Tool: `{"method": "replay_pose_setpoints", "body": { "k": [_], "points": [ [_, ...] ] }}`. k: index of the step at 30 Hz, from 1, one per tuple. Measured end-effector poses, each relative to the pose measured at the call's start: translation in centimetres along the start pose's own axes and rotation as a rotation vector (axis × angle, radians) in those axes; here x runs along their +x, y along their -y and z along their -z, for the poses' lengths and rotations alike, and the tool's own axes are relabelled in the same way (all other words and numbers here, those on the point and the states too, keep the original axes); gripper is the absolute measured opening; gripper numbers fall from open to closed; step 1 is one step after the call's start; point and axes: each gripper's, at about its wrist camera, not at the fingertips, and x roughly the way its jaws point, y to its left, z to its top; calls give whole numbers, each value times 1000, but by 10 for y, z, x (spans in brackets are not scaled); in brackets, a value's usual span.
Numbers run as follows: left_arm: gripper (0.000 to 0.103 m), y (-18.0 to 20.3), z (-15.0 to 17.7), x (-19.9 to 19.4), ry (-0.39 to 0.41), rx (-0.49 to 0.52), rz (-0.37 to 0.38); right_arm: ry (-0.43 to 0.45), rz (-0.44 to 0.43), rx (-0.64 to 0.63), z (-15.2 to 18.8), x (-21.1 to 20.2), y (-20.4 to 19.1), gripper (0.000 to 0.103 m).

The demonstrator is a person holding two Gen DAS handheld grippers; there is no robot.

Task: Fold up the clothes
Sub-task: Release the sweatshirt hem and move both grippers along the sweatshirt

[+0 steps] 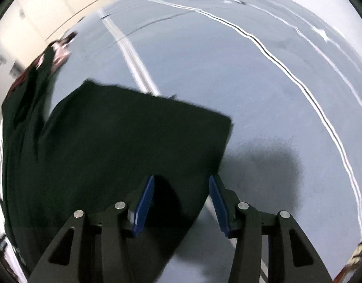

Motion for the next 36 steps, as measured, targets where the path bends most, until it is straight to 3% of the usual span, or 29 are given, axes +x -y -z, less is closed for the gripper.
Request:
{"method": "replay_pose_setpoints", "body": {
  "k": [2,3,4,6,7,8,10,11,16,20,24,28,31,34,36],
  "points": [
    [61,-1,-4,15,-33,13,-38,6,7,6,-7,4,0,45],
    [54,-1,-5,20,-43,-6,-25,7,9,7,-9,6,-2,45],
    [46,0,-7,23,-49,-17,-13,9,10,11,-13,6,-1,45],
    [14,7,-11,22,-36,19,-20,9,6,23,-21,7,0,45],
    [4,12,-13,21,-30,48,-42,8,4,27,-22,5,2,45],
    [2,14,-16,19,-31,60,-50,5,-5,22,-27,3,5,45],
    [2,11,-25,11,-29,47,-42,-4,-23,-1,-36,0,7,26],
    [2,6,-30,2,-13,40,-47,-15,-18,-21,-39,0,3,3],
    [2,-41,-37,-38,30,-12,-108,5,-3,-55,-51,-17,0,3],
    [2,-89,-15,-56,-9,-82,-156,30,3,-5,-55,-37,20,3],
    [2,-111,3,-57,-41,-121,-160,19,3,7,-25,-44,70,3],
    [2,-104,18,-36,-78,-148,-159,-32,13,-2,-4,-42,101,4],
    [4,-108,17,-46,-57,-194,-182,-28,47,11,-7,-42,105,18],
    [11,-111,10,-58,-19,-239,-217,11,80,39,-14,-53,109,29],
    [30,-118,6,-67,9,-277,-267,58,126,57,-21,-67,115,34]
  ]
}}
